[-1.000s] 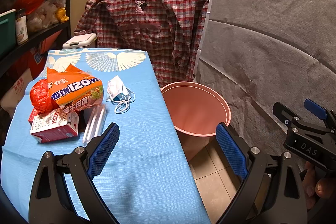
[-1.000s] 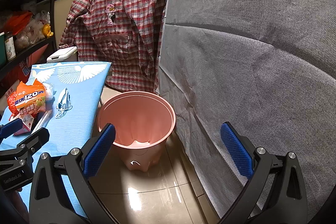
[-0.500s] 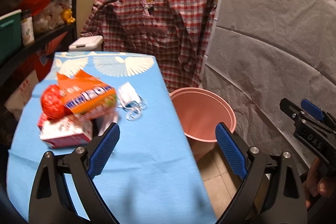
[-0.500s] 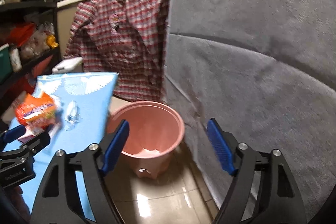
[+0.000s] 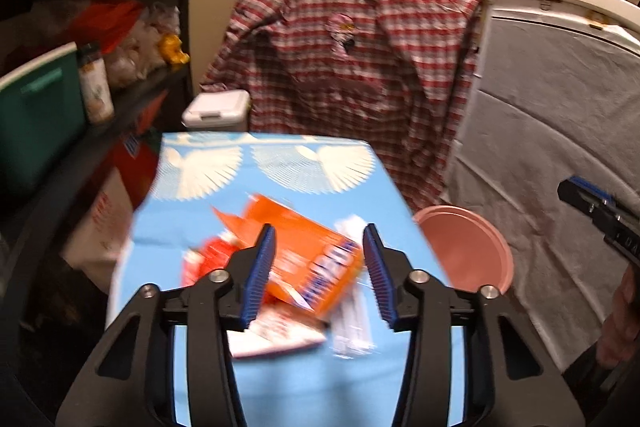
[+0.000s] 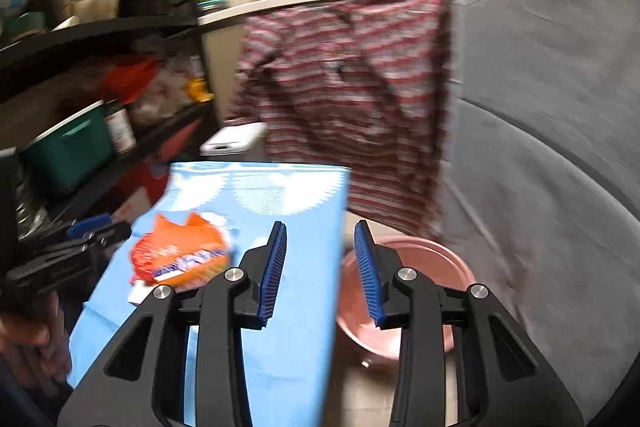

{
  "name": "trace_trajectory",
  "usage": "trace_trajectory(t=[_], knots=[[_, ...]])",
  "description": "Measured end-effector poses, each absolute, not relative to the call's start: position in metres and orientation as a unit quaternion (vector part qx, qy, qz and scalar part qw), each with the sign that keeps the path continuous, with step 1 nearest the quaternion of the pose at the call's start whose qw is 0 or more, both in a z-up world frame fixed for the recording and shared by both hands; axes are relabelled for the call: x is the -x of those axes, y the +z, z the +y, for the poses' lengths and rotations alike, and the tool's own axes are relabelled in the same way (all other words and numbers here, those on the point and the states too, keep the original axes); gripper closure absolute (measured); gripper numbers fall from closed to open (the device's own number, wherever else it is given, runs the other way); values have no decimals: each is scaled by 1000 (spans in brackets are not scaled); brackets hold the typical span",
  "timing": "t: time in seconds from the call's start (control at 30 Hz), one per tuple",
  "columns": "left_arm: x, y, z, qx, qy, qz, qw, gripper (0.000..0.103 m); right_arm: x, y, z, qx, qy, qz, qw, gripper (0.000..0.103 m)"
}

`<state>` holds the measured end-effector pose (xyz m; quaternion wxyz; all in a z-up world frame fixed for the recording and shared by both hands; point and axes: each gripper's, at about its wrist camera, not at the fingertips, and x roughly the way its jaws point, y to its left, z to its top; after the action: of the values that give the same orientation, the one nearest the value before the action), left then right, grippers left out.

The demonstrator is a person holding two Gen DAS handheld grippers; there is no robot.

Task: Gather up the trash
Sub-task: 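Grasp the red plastic bag with the left tool while the right tool grasps the white face mask, then lift the red bag with the left tool while the right tool carries the mask toward the pink bucket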

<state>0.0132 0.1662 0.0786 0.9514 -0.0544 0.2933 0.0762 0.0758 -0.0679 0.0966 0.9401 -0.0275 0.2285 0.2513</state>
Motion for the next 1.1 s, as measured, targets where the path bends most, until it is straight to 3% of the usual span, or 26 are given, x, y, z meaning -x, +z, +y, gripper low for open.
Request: trace_trajectory(t=[0.13,0.2,0.37,0.47,0.63,0.7,0.9,0.97,1.1], knots=[[-15,77,205,42,87,284,954,65,-99,90,-33,32,292,241,925,76],[-15,67,227,61,93,289,951,67,-111,78,-21,28,306,255,917,86],[-18,29,265,125,93,335,929,67,-137,29,3,16,320,302,898,88],[-20,18,268,138,83,347,924,66,-155,1,18,7,319,341,884,85],[-36,-10,269,147,67,388,907,47,-182,-36,39,9,316,386,867,78],[-41,-17,268,150,59,399,902,42,-188,-48,45,10,317,406,857,67],[-46,-30,271,153,52,416,895,42,-202,-72,51,10,312,446,839,65],[-49,-31,272,158,47,417,894,48,-203,-75,52,7,313,453,835,71],[-51,-30,272,158,41,420,893,59,-201,-75,52,12,324,452,831,93]])
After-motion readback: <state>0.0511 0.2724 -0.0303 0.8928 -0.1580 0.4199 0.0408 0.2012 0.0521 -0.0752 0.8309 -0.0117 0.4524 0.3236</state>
